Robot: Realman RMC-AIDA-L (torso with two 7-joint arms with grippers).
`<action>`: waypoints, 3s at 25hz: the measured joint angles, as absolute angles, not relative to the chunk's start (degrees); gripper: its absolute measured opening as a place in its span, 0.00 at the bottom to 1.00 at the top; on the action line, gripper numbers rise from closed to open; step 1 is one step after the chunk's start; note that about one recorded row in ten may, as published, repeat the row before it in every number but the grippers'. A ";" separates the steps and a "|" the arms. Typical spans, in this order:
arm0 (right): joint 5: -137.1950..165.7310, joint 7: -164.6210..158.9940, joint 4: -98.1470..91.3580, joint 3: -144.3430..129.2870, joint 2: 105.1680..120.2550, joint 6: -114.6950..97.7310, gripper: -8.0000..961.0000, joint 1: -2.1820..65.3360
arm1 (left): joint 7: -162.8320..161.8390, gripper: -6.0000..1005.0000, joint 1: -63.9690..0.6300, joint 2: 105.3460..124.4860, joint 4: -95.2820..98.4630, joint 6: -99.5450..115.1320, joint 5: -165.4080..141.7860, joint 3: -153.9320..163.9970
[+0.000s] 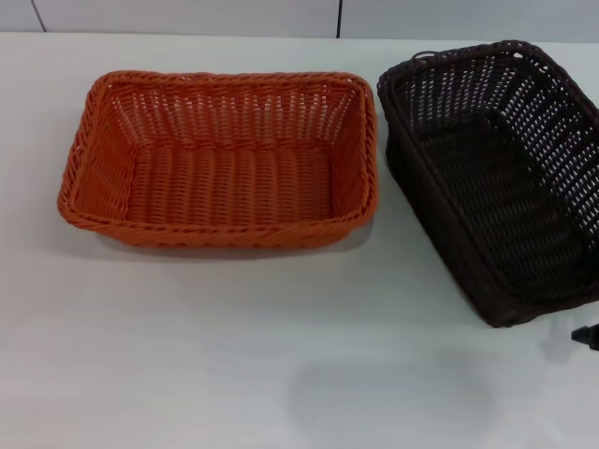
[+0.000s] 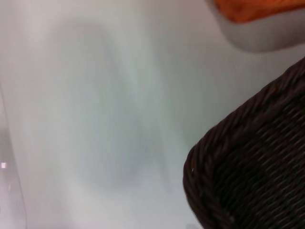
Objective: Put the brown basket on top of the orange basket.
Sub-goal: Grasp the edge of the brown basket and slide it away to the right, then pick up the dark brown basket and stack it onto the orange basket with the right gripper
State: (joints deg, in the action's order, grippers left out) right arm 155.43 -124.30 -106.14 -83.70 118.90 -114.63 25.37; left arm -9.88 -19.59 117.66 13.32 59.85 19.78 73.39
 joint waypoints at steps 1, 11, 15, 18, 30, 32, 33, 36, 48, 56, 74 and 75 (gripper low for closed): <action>155.43 -124.30 -106.14 -83.69 118.90 -114.63 0.85 25.37 | -9.88 0.74 -19.59 117.66 13.32 59.85 19.78 73.39; 159.49 -125.92 -100.33 -88.84 119.11 -108.68 0.83 25.96 | -9.75 0.74 -19.45 117.58 13.28 59.76 19.77 73.47; 159.57 -125.87 -94.94 -89.84 119.01 -107.87 0.71 27.12 | -9.75 0.74 -19.53 117.45 13.28 59.61 19.77 73.16; 159.61 -125.87 -93.52 -89.92 119.00 -107.48 0.57 27.52 | -9.75 0.74 -19.58 117.35 13.27 59.58 19.77 73.21; 159.31 -134.32 -106.74 -86.63 119.16 -99.23 0.28 26.19 | -9.75 0.74 -19.60 117.16 13.25 59.58 19.77 73.45; 159.27 -136.65 -108.84 -86.27 119.14 -98.39 0.25 26.52 | -9.75 0.74 -19.48 117.15 13.28 59.58 19.77 73.40; 159.27 -136.65 -108.84 -86.27 119.14 -98.39 0.25 26.52 | -9.77 0.74 -19.43 117.15 13.30 59.59 19.77 73.40; 159.25 -139.49 -112.72 -85.87 119.10 -97.98 0.24 26.86 | -9.97 0.74 -19.19 117.15 13.39 59.68 19.78 73.39; 153.63 -132.70 -117.84 -88.50 118.94 -96.41 0.23 30.62 | -10.33 0.74 -19.13 116.93 13.53 59.53 19.78 73.53; 153.48 -112.56 -117.91 -97.24 119.17 -86.72 0.23 29.50 | -10.36 0.74 -19.38 116.87 13.37 59.45 19.77 73.45; 153.70 -57.62 -110.86 -111.63 118.62 -57.82 0.23 14.83 | -10.37 0.74 -19.58 117.67 13.39 55.16 20.20 73.04; 153.60 -56.12 -109.29 -112.52 117.59 -56.52 0.23 15.01 | -10.38 0.74 -19.60 117.67 13.43 54.71 20.22 73.03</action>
